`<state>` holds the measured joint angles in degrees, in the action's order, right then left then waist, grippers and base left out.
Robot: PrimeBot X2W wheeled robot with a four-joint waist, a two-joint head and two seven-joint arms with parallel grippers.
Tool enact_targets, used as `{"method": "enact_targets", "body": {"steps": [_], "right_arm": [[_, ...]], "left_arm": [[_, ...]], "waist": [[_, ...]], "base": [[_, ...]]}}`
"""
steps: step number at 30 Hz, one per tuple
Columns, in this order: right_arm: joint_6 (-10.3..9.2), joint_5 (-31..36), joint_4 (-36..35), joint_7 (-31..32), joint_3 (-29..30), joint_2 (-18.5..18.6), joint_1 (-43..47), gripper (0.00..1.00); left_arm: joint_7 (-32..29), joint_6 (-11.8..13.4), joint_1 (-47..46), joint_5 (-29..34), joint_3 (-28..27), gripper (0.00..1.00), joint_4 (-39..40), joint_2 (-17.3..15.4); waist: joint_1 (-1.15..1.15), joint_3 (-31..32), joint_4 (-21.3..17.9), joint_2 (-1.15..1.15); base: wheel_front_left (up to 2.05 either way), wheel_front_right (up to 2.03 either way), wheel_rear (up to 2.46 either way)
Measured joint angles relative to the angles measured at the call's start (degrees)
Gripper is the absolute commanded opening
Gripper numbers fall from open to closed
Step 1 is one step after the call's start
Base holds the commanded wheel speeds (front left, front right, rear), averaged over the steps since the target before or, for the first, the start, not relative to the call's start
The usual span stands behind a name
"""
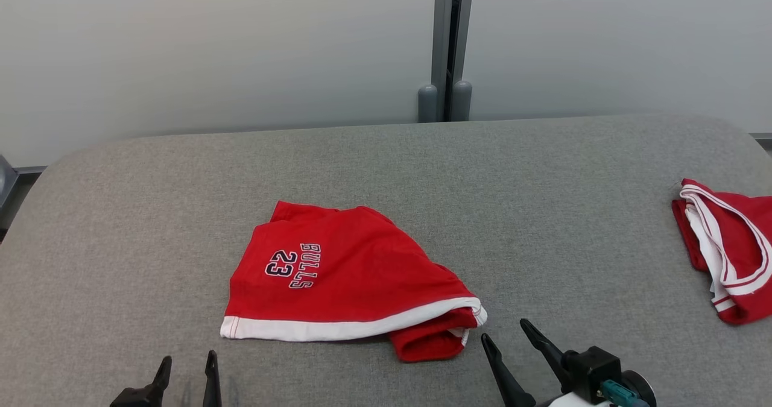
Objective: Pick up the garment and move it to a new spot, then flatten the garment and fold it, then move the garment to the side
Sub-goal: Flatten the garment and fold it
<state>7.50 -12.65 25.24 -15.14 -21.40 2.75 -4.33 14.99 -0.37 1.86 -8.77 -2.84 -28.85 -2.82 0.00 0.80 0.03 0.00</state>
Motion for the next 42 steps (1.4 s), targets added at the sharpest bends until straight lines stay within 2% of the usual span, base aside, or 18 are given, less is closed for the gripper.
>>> {"method": "enact_targets", "body": {"steps": [3,9,18,26,30,32,34,35,37,39,40,42], "right_arm": [[0.0,-1.2,0.2,0.0,-1.2,0.0,-0.4,1.0],[0.0,-12.1,1.4,0.0,-3.5,0.0,-1.0,1.0],[-0.01,-12.4,2.7,0.0,-4.7,0.0,-3.5,1.0],[-0.01,-13.0,2.9,0.0,-4.8,0.0,-3.8,0.89],[-0.01,-13.1,2.8,0.0,-4.6,0.0,-4.1,0.77],[-0.01,-13.0,2.7,0.0,-4.4,0.0,-4.4,0.66],[-0.01,-12.6,2.7,0.0,-3.8,0.0,-4.5,0.6],[-0.01,-12.3,2.8,0.0,-3.5,0.0,-4.5,0.52],[-0.01,-11.9,3.1,0.0,-3.1,0.0,-4.5,0.47],[-0.01,-11.0,3.5,0.0,-3.0,0.0,-4.6,0.37],[-0.01,-11.0,3.5,0.0,-2.9,0.0,-4.6,0.32],[-0.01,-10.7,3.8,0.0,-2.8,0.0,-4.7,0.09]], "left_arm": [[0.0,0.0,-0.1,-0.1,0.5,1.0,-0.1,0.0],[0.0,0.0,-0.5,-0.5,1.5,1.0,-0.5,0.0],[0.0,0.0,-0.6,-0.9,2.1,1.0,-0.6,0.0],[0.0,0.3,-1.1,-1.1,2.4,1.0,-0.6,0.0],[0.0,0.3,-1.2,-1.3,2.7,1.0,-0.6,0.0],[0.0,0.4,-1.2,-1.4,2.8,1.0,-0.7,0.0],[0.0,0.4,-1.2,-1.5,2.9,1.0,-0.8,0.0],[0.0,0.4,-1.2,-1.6,3.0,1.0,-0.8,0.0],[0.0,0.4,-1.2,-1.8,3.1,1.0,-0.8,0.0],[0.0,0.5,-1.3,-1.9,3.1,1.0,-0.8,0.0],[0.0,0.5,-1.3,-1.9,3.1,1.0,-0.8,0.0],[0.0,0.5,-1.4,-1.9,3.1,1.0,-0.8,0.0]], "waist": [[0.0,-0.3,0.3,0.0],[0.0,-1.1,1.4,0.0],[0.0,-1.6,2.2,0.0],[0.0,-2.1,2.5,0.0],[0.0,-2.4,2.5,0.0],[0.0,-2.5,2.5,0.0],[0.0,-2.5,2.6,0.0],[0.0,-2.6,2.7,0.0],[0.0,-2.6,2.8,0.0],[0.0,-2.7,2.8,0.0],[0.0,-2.8,2.9,0.0],[0.0,-2.9,2.9,0.0]], "base": [[0.0,0.0,0.0],[0.0,0.0,0.0],[0.0,0.0,0.0],[0.0,0.0,0.0],[0.0,0.0,0.0],[0.0,0.0,0.0],[0.0,0.0,0.0],[0.0,0.0,0.0],[0.0,0.0,0.0],[0.0,0.0,0.0],[0.0,0.0,0.0],[0.0,0.0,0.0]]}}
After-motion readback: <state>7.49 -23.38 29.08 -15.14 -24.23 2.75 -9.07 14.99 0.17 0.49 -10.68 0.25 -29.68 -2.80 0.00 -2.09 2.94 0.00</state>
